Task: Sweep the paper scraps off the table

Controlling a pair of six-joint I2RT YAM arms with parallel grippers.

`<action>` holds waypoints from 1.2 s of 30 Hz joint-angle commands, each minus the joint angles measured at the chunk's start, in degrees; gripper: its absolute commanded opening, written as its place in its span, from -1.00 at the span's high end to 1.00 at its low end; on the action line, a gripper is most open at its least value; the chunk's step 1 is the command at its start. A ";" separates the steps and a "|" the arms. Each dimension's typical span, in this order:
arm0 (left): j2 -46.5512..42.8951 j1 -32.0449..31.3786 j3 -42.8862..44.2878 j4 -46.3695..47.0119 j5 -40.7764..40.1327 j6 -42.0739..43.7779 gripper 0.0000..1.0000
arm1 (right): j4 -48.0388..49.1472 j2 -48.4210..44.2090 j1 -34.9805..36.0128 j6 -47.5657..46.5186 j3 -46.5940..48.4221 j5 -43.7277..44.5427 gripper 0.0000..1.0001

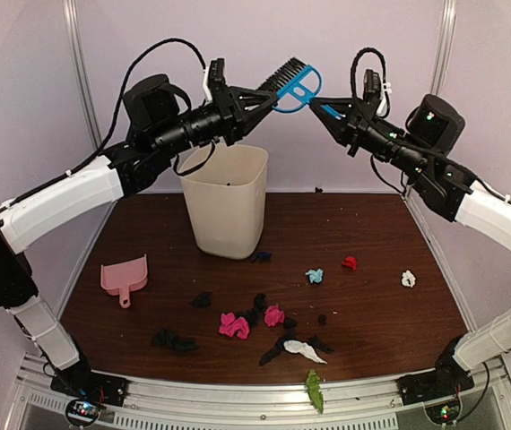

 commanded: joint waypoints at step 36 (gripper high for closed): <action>-44.52 -0.15 -35.36 -73.32 -47.30 12.29 -0.47 | -39.63 0.43 -0.39 -31.26 7.72 8.79 1.00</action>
